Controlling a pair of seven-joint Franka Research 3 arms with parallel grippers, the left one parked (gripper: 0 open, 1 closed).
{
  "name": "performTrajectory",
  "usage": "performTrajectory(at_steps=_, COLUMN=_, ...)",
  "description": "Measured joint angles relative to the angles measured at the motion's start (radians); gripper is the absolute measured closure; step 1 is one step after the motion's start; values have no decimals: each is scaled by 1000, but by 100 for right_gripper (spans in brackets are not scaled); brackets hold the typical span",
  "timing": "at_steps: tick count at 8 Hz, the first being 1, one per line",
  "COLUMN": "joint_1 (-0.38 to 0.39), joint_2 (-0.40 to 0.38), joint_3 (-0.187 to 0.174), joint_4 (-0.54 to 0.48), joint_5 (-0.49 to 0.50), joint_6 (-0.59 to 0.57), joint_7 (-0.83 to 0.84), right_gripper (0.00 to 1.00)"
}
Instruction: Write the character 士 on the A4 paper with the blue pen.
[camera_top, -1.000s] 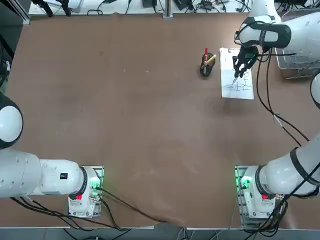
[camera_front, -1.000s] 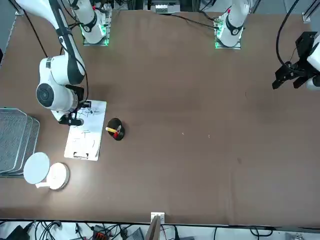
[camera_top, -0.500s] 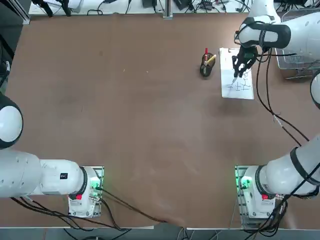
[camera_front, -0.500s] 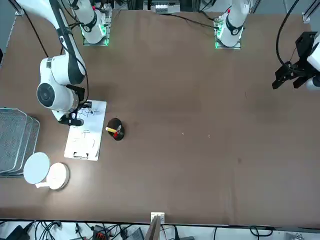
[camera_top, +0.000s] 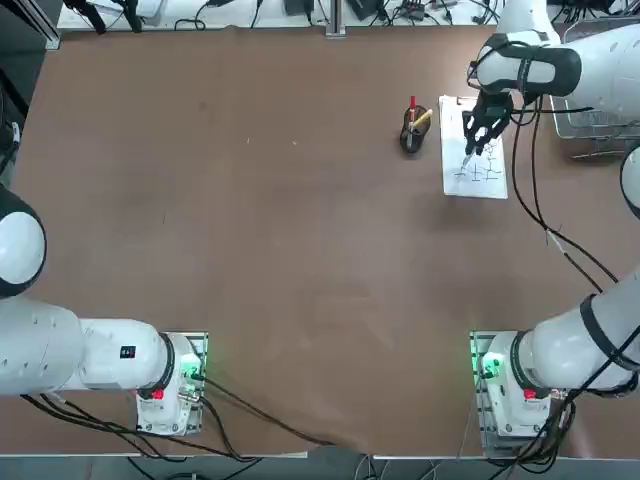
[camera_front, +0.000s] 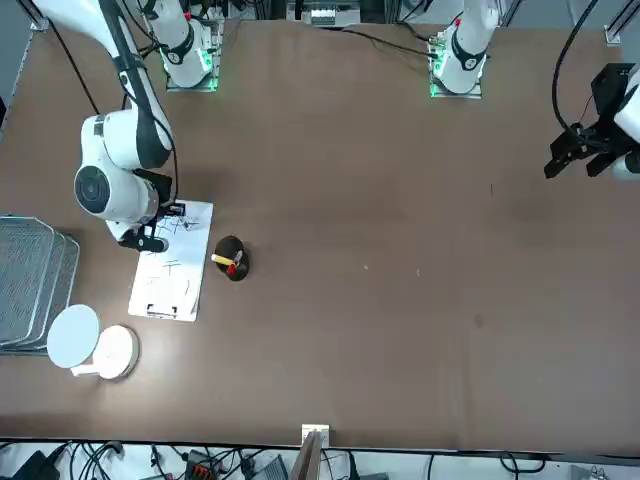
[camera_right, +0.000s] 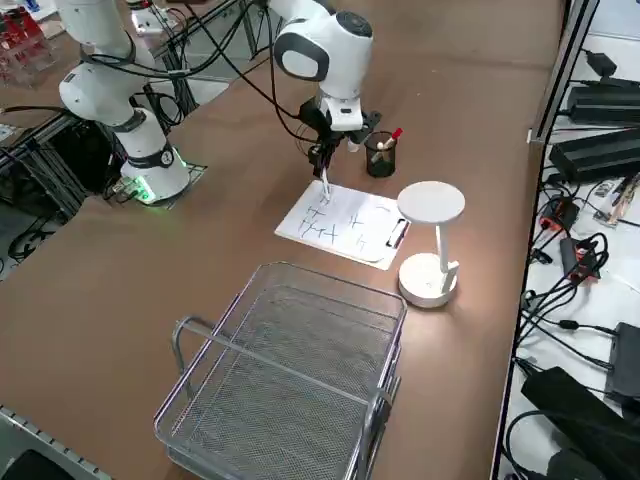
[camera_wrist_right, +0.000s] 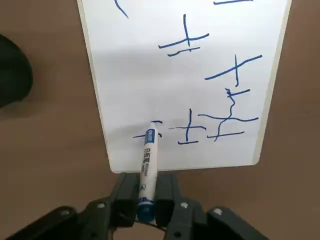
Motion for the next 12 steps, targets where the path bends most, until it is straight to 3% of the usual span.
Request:
performTrajectory(at_steps=5, joint_1=2, joint_2=2, joint_3=34, joint_4=0, joint_5=12, joint_6=13, joint_7=50, right_gripper=79)
performTrajectory(at_steps=12, joint_1=2, joint_2=3, joint_3=44, joint_4=0, joint_5=20, joint_6=19, joint_7=81, right_gripper=79)
